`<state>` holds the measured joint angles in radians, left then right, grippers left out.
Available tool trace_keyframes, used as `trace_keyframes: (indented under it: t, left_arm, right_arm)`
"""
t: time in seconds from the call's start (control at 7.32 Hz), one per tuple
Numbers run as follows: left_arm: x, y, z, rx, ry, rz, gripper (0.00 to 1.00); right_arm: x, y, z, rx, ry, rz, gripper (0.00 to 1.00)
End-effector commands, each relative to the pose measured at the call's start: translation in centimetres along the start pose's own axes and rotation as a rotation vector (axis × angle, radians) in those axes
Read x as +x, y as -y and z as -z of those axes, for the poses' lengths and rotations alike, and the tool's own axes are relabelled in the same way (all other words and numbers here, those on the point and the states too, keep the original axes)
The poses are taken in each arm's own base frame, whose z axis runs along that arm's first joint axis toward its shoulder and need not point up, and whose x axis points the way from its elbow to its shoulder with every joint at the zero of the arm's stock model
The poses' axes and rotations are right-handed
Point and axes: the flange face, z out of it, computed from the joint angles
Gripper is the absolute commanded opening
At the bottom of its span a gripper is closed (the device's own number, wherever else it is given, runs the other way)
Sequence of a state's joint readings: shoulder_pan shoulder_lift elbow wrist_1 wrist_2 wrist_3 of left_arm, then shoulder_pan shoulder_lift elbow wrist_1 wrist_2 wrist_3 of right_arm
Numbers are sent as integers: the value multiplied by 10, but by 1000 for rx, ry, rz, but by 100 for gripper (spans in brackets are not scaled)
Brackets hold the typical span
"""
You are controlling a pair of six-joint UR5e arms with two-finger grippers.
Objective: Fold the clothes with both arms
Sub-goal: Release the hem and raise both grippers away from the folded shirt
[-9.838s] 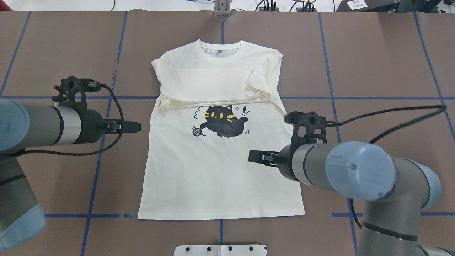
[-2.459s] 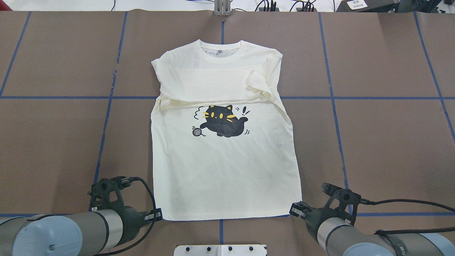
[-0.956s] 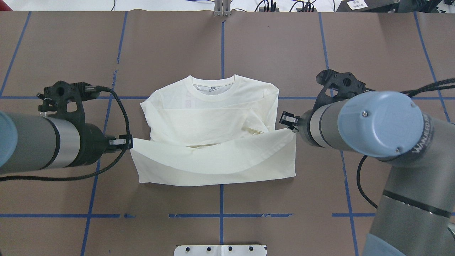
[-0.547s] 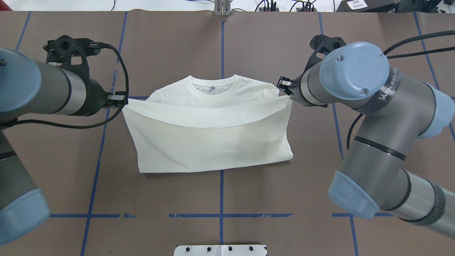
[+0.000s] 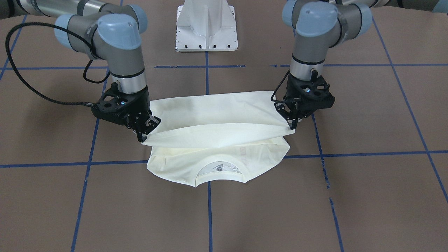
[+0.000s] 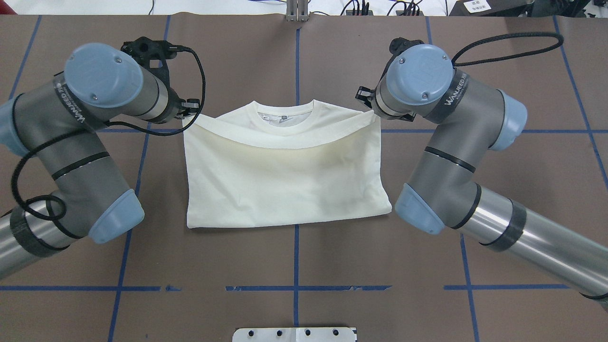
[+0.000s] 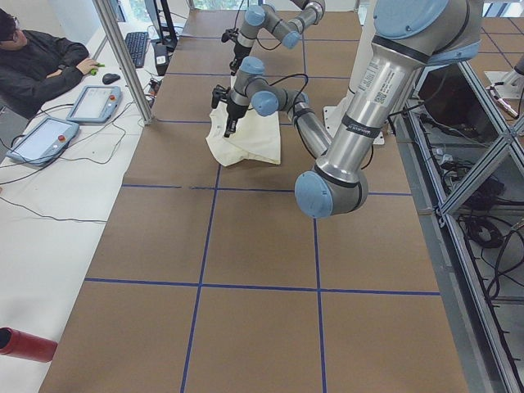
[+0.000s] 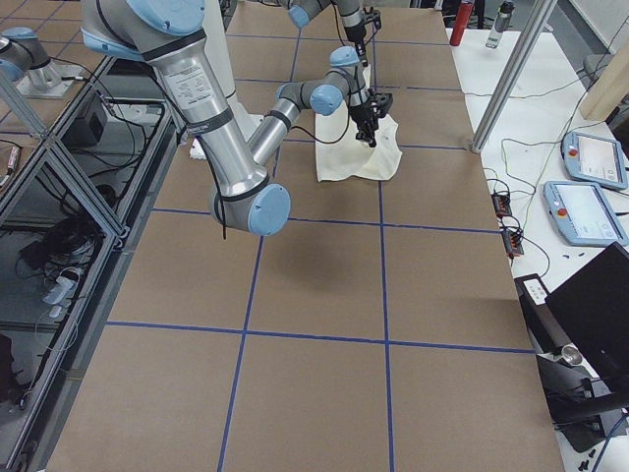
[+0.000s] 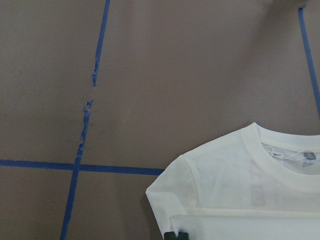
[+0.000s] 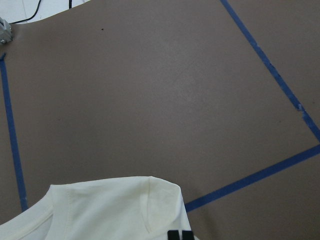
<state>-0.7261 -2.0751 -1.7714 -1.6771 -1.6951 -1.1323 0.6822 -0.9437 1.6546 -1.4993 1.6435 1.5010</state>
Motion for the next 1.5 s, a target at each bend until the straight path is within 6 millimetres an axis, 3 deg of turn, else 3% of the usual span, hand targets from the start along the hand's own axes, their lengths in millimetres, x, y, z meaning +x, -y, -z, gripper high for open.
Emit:
trace_keyframes:
  t: [0.0, 0.14, 0.55, 0.68, 0.82, 0.96, 1.09, 1.23, 1.37]
  left_arm:
    - [-7, 10, -72, 2, 41, 3, 0]
    - [-8, 10, -92, 0, 42, 2, 0]
    - [-8, 7, -94, 0, 31, -2, 0]
    - [-11, 7, -93, 4, 26, -5, 64]
    - [-9, 6, -89, 16, -17, -110, 100]
    - [1, 7, -66, 37, -66, -148, 100]
    - [-4, -4, -51, 25, -100, -158, 100]
    - [-20, -21, -28, -14, -155, -155, 100]
    - [-37, -44, 1, -15, -192, -141, 100]
  right_arm:
    - [-16, 6, -55, 3, -10, 0, 0]
    - [-12, 5, -63, 1, -26, 0, 0]
    - [-6, 5, -68, -1, -32, 1, 0]
    - [-6, 6, -68, 2, -32, -2, 50]
    - [-8, 3, -67, 0, -26, 2, 100]
    - [-9, 11, -58, -4, -10, 34, 100]
    - [-1, 19, -47, -13, 8, 180, 100]
    - [15, 24, -41, -51, 21, 248, 100]
    - [17, 23, -32, -69, 44, 252, 100]
